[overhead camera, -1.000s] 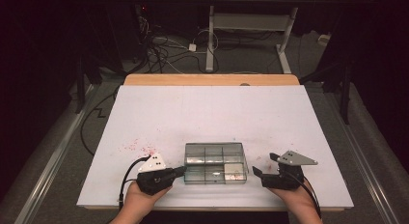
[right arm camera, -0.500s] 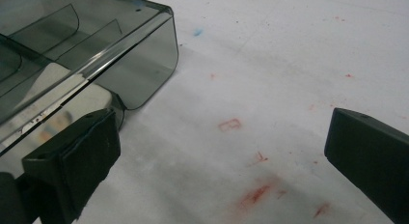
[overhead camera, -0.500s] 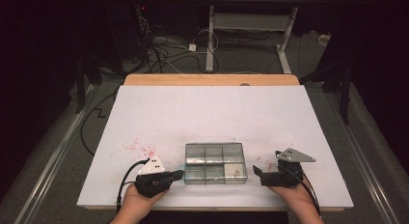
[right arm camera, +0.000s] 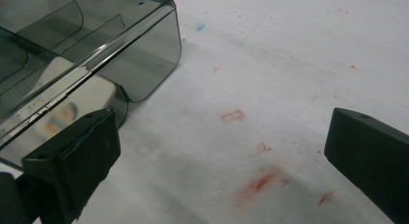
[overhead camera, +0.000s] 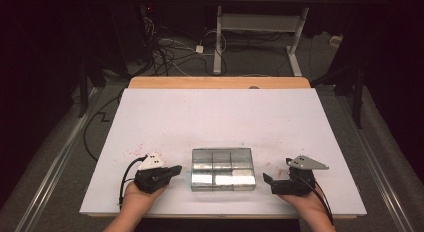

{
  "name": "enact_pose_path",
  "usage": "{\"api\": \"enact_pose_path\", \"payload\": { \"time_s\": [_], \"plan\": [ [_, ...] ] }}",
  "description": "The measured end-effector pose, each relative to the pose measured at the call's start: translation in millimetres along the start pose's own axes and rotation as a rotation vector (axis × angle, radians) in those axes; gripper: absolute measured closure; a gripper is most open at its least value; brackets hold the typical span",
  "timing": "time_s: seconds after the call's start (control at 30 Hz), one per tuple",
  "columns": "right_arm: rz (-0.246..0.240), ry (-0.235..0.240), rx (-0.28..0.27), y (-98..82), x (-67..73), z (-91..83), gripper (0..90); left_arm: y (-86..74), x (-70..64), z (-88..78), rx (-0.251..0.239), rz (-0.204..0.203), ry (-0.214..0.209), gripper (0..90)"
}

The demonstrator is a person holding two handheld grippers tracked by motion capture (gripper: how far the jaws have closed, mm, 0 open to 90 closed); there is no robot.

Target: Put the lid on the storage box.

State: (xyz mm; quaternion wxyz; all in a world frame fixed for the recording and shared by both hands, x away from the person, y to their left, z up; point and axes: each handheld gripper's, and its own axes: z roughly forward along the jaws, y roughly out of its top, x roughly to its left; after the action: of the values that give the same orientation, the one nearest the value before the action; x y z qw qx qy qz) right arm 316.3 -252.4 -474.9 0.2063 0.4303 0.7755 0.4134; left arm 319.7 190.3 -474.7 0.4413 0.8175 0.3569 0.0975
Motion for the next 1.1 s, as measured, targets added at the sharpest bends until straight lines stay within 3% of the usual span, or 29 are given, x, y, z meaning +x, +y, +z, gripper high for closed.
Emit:
{"api": "enact_pose_path", "payload": {
  "time_s": [0.27, 0.33, 0.43, 0.57, 0.63, 0.77, 0.87, 0.97, 1.1],
  "plan": [
    [-0.003, 0.004, -0.007, -0.6, 2.1, -3.7, 0.0, -1.5, 23.9, -7.8, -0.021, -0.068, 0.094, 87.2],
    [0.005, 0.008, -0.011, -0.6, 2.1, -4.9, 0.0, -2.8, 28.7, -10.1, -0.029, -0.089, 0.100, 87.2],
    [0.005, 0.011, -0.014, -0.8, 2.0, -5.0, 0.0, -3.1, 28.0, -8.5, -0.020, -0.074, 0.093, 87.0],
    [0.006, 0.014, -0.013, -1.0, 2.2, -4.5, 0.0, -1.4, 22.3, -3.3, -0.006, -0.046, 0.074, 79.4],
    [0.007, 0.015, -0.013, -1.0, 2.3, -4.4, 0.0, -1.5, 21.3, -0.4, 0.011, -0.033, 0.063, 71.9],
    [0.008, 0.016, -0.015, -0.9, 2.3, -4.2, 0.0, -1.6, 19.0, 3.7, 0.032, -0.014, 0.061, 46.7],
    [0.006, 0.016, -0.015, -1.0, 2.5, -3.9, 0.0, -1.1, 16.2, 6.1, 0.038, 0.006, 0.083, 30.8],
    [0.004, 0.018, -0.013, -1.2, 3.0, -3.4, 0.0, -0.4, 15.8, 6.4, 0.029, 0.004, 0.077, 18.0],
    [0.001, 0.021, -0.013, -1.3, 3.7, -3.0, 0.0, 1.6, 16.9, 5.0, -0.003, -0.029, 0.050, 5.5]
  ]
}}
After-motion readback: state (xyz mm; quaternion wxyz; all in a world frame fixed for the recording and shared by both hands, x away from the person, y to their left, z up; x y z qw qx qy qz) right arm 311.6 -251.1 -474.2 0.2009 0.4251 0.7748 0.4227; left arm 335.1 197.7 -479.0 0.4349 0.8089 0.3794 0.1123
